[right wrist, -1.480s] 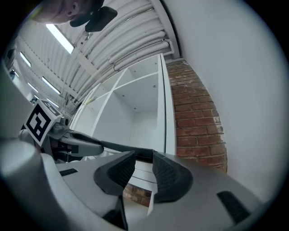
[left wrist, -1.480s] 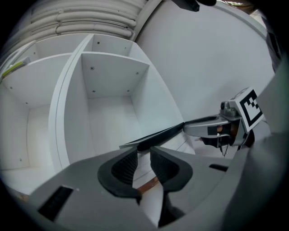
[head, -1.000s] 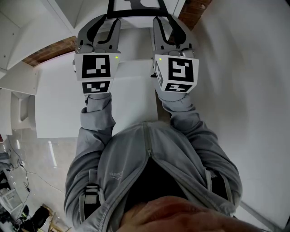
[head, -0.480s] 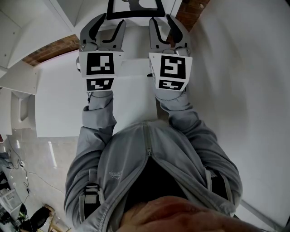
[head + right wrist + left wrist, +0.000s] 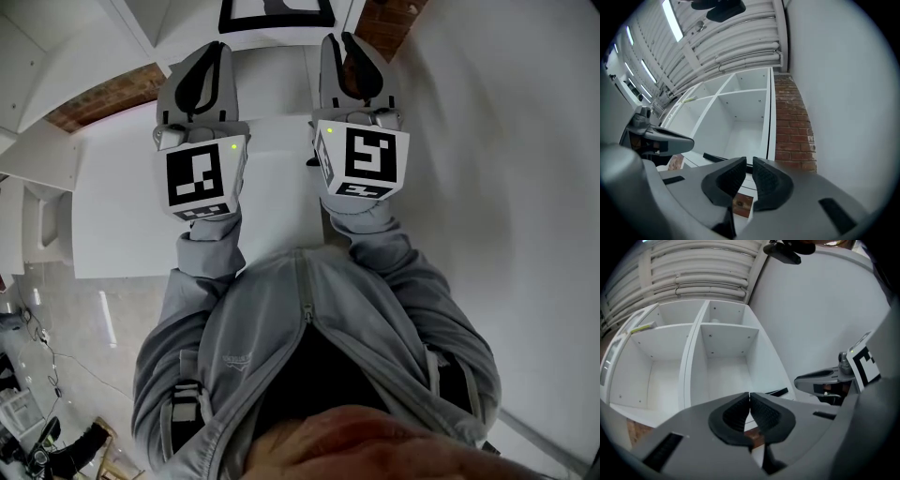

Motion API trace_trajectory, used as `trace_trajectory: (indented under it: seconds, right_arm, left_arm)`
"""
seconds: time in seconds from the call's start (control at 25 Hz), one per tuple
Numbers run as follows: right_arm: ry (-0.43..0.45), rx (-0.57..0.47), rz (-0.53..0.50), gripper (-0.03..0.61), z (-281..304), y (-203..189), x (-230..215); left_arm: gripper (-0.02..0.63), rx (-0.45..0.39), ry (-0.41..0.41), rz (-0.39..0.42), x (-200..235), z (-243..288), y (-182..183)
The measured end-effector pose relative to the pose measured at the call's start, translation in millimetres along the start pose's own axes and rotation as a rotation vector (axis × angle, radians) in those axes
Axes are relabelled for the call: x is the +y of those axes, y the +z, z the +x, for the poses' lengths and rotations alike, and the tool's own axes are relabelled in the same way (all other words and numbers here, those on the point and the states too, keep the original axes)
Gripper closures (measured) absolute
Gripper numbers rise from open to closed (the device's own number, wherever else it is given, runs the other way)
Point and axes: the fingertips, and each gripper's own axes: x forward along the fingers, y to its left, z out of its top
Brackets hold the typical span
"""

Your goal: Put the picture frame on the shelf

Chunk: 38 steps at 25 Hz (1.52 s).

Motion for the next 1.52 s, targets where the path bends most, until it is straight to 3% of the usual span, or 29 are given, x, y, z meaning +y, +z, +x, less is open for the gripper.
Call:
trace_trajectory:
  seconds: [0.28,0.52,0.88,1.52]
  right_arm:
    - [0.057,-0.021,0.067,0.545,-33.2,5.2,8.4]
    - [0.065,0.002,0.05,0.548,-72.7,-7.2,14.3]
    - [0.126,0.09,0.048,0.549,-119.0,-56.9,33.6]
    - [0.188,0.091,0.082,0.551,-133.1,-64.9,43.3]
  left_arm:
    - [0.606,-0.013,-0.08,-0.113,-32.0,-28.6,1.3]
    - [0.606,0.053,-0.109,-0.119,-56.7,-52.0,-21.2]
    - [0.607,0.138,-0.115,-0.142,-90.1,-89.0,-64.7]
    - [0.607,0.166,-0.114,-0.131,-106.6,-109.2,-75.1]
